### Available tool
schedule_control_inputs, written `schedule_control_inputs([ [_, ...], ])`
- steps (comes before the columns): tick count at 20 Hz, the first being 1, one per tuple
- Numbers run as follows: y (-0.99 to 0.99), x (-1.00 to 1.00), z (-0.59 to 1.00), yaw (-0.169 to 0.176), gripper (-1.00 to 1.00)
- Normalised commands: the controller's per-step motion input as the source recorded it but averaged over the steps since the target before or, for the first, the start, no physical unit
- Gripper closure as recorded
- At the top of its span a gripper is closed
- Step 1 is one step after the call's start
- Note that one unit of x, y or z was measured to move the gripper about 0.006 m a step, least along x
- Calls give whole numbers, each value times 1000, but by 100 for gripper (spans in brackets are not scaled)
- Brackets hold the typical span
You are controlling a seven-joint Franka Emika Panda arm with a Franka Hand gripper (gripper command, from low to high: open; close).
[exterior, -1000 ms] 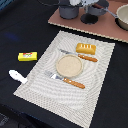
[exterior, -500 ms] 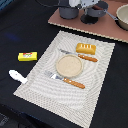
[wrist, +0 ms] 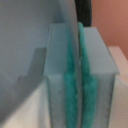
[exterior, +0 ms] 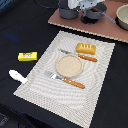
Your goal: Interact with the objects in diverse but meaningful ways.
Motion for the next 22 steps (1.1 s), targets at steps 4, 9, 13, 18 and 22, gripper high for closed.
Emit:
schedule_control_inputs([
  [4, -150, -179, -82, 3, 100],
  [9, -8, -250, -134, 36, 100],
  [13, -4, -176, -141, 28, -100],
  [18, -1, -66, -29, 10, -100],
  [22, -36, 0, 67, 0, -100],
])
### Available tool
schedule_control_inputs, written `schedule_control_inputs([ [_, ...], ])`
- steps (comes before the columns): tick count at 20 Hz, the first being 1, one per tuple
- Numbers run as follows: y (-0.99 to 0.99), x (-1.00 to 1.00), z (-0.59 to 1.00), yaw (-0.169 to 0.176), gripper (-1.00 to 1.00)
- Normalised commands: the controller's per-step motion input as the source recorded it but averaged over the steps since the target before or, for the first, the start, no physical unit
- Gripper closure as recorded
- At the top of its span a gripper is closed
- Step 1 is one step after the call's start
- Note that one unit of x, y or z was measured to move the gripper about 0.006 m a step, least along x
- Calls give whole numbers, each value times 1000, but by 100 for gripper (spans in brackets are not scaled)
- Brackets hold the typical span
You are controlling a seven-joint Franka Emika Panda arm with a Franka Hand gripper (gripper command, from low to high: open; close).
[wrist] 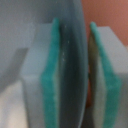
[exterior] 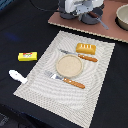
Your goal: Interact with the objects in diverse but meaningful ways.
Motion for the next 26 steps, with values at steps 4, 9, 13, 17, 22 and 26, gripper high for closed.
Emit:
schedule_control_inputs([
  [4, -43, 0, 410, 0, -100],
  [9, -33, 24, 890, 0, -100],
  [13, -121, 119, 1000, 0, -100],
  [17, -358, 402, 794, -23, -100],
  [22, -663, 504, 494, 24, -100],
  [26, -754, 466, 345, 12, -100],
])
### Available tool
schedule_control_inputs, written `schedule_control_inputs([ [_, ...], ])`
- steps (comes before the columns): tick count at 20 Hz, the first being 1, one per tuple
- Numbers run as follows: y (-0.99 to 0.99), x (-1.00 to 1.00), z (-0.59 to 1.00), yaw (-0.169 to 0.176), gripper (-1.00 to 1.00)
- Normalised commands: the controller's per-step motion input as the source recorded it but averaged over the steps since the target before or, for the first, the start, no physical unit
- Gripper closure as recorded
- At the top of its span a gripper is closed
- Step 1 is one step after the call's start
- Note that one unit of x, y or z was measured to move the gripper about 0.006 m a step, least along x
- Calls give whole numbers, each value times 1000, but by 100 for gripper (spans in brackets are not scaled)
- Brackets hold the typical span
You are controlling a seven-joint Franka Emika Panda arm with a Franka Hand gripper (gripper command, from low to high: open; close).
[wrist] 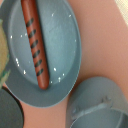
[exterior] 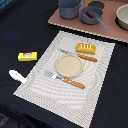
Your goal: Interact with the objects in diverse but meaningful ways.
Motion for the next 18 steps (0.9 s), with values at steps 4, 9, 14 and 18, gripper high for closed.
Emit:
schedule_control_inputs([
  [4, -724, 511, 312, 32, -100],
  [9, -718, 515, 286, 39, -100],
  [14, -692, 493, 190, 51, -100],
  [18, -671, 463, 15, 63, -100],
])
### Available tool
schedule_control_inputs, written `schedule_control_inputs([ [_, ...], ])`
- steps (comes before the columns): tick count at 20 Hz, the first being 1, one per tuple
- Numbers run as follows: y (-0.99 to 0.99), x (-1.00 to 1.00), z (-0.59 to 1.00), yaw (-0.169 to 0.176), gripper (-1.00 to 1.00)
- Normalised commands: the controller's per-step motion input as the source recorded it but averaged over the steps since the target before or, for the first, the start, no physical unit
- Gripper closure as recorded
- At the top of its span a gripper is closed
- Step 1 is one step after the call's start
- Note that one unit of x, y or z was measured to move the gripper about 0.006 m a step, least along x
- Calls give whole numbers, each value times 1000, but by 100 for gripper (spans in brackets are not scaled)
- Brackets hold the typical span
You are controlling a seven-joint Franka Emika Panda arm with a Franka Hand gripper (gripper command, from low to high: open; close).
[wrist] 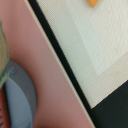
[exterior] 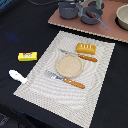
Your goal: Interact with the objects in diverse but meaningful ways.
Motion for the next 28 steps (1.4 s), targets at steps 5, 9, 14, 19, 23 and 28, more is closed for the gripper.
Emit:
schedule_control_inputs([
  [5, -469, 155, 0, 178, -100],
  [9, -455, 463, 0, 117, -100],
  [14, -80, 763, 0, 79, -100],
  [19, 61, 777, -66, 42, -100],
  [23, 160, 709, -75, 39, -100],
  [28, 153, 360, -241, 66, -100],
])
